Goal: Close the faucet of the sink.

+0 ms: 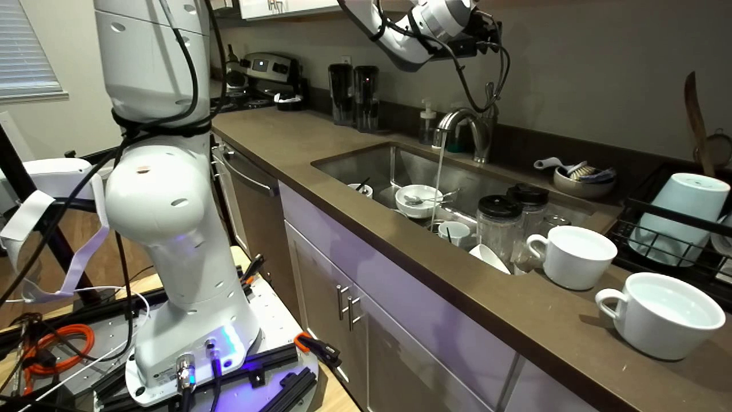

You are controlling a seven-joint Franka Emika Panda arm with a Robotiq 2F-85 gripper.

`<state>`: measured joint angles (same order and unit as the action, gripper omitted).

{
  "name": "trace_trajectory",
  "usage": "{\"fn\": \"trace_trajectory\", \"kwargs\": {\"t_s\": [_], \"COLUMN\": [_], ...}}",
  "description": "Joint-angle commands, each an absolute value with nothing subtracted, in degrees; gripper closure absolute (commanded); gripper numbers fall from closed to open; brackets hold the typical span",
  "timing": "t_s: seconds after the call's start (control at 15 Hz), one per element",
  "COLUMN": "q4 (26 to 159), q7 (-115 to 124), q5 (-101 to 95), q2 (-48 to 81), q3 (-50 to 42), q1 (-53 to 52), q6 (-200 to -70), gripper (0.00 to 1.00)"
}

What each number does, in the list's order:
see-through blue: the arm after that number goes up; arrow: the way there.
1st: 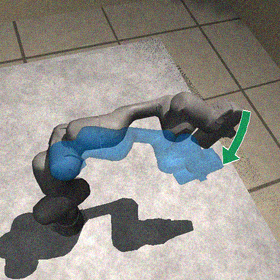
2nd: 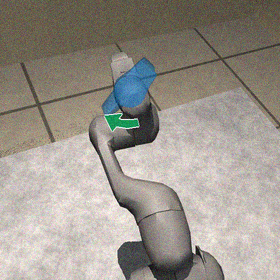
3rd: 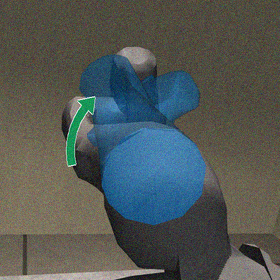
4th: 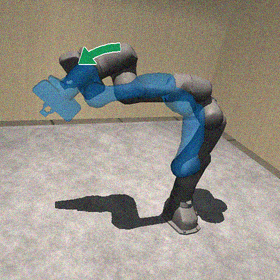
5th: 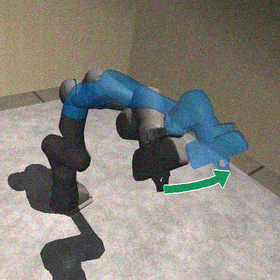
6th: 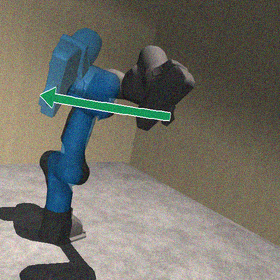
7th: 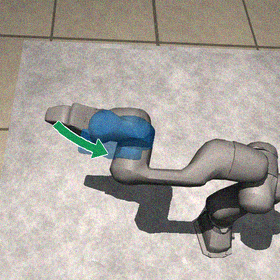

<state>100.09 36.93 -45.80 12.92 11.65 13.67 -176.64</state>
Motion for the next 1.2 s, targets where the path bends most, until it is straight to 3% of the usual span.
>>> {"fn": "trace_trajectory", "kwargs": {"t_s": [0.0, 0.13, 0.33, 0.53, 1.13], "q4": [97.0, 96.99, 97.39, 97.04, 98.16], "q7": [38.54, 38.2, 38.57, 39.15, 37.2], "q5": [-46.87, -46.06, -46.7, -47.1, -45.42], "q2": [16.33, 17.33, 18.0, 18.69, 18.46], "q3": [10.62, 10.68, 9.77, 8.46, 8.92], "q1": [12.11, 11.94, 11.37, 10.75, 10.16], "q6": [-176.99, -176.29, -175.59, -175.97, -171.13], "gripper": [0.82, 0.94, 1.0, 0.93, 0.97]}}
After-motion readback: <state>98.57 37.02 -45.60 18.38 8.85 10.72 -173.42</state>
